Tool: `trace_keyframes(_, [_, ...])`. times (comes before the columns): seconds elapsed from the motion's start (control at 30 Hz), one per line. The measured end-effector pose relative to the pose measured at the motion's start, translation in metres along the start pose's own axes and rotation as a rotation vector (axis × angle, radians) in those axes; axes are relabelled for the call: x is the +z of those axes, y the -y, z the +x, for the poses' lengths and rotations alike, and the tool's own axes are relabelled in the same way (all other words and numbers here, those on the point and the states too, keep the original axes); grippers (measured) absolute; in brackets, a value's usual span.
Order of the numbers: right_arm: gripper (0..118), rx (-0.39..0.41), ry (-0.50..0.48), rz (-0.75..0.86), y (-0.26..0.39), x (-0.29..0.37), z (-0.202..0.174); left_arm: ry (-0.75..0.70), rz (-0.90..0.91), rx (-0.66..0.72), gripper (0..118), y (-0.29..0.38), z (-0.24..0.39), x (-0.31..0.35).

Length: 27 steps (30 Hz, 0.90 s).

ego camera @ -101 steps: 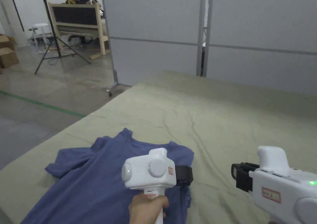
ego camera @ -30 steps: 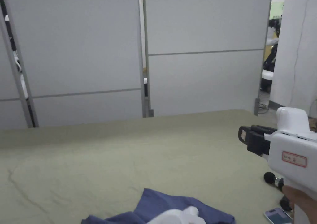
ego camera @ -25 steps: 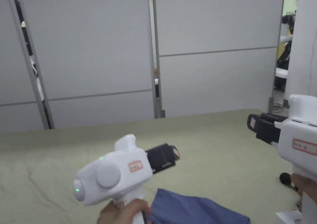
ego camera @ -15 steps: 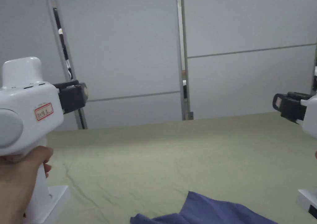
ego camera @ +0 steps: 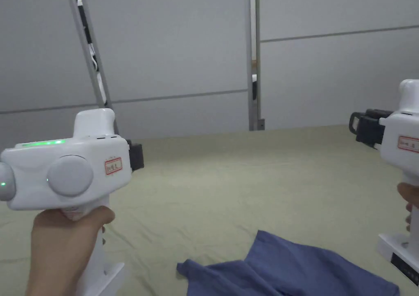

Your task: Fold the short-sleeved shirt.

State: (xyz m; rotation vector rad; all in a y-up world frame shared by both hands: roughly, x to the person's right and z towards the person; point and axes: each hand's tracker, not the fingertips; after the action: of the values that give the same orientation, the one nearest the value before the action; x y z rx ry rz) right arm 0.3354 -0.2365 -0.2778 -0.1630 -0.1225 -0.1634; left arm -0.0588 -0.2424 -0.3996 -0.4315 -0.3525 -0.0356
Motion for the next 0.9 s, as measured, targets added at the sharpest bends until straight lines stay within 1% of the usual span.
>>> trace_keyframes(0.1, [2,-0.006,-0.004,-0.07,0.022,-0.028,0.006,0.058,-0.166,0.002,0,0.024,0.002,-0.066])
trace_keyframes(0.17, [2,0.003,0.001,-0.111,0.038,-0.047,0.01,0.1,-0.217,0.031,0,0.045,0.001,-0.105])
trace_keyframes(0.2, [2,0.008,0.006,-0.132,0.047,-0.057,0.013,0.094,-0.218,0.031,23,0.058,0.003,-0.128])
trace_keyframes(0.23, [2,0.015,0.01,-0.157,0.057,-0.068,0.015,0.091,-0.256,0.007,86,0.071,0.006,-0.152])
trace_keyframes(0.27, [2,0.021,0.009,-0.186,0.064,-0.077,0.017,0.095,-0.306,-0.029,118,0.084,0.009,-0.173])
trace_keyframes(0.3, [2,0.022,0.008,-0.214,0.073,-0.086,0.018,0.076,-0.413,-0.088,118,0.101,0.012,-0.195])
trace_keyframes(0.33, [2,0.02,0.012,-0.237,0.082,-0.094,0.02,0.161,-0.4,-0.105,118,0.114,0.016,-0.206])
trace_keyframes(0.37, [2,0.018,0.009,-0.255,0.09,-0.101,0.021,0.077,-0.527,-0.159,118,0.129,0.013,-0.221])
trace_keyframes(0.4, [2,0.016,0.007,-0.273,0.099,-0.108,0.022,0.082,-0.605,-0.157,118,0.143,0.013,-0.238])
trace_keyframes(0.5, [2,0.032,0.004,-0.338,0.121,-0.128,0.026,0.133,-0.749,-0.024,118,0.184,0.009,-0.261])
trace_keyframes(0.53, [2,0.041,-0.001,-0.357,0.126,-0.132,0.026,0.115,-0.755,0.023,118,0.192,0.007,-0.268])
trace_keyframes(0.6, [2,0.055,-0.012,-0.376,0.134,-0.135,0.027,0.122,-0.78,0.087,118,0.216,0.01,-0.287])
trace_keyframes(0.67, [2,0.059,-0.01,-0.392,0.141,-0.138,0.03,0.078,-0.727,-0.001,118,0.213,0.023,-0.284])
trace_keyframes(0.73, [2,0.051,-0.007,-0.406,0.147,-0.138,0.034,0.027,-0.738,-0.002,117,0.211,0.037,-0.279])
trace_keyframes(0.77, [2,0.043,0.0,-0.412,0.149,-0.139,0.037,0.014,-0.717,-0.022,111,0.21,0.041,-0.276])
trace_keyframes(0.83, [2,-0.008,0.02,-0.428,0.155,-0.14,0.045,0.002,-0.705,-0.087,97,0.209,0.045,-0.269])
trace_keyframes(0.87, [2,-0.041,0.02,-0.437,0.158,-0.139,0.048,0.022,-0.694,-0.118,80,0.205,0.045,-0.263])
trace_keyframes(0.9, [2,-0.058,0.022,-0.448,0.161,-0.14,0.054,0.081,-0.706,-0.084,60,0.204,0.046,-0.257])
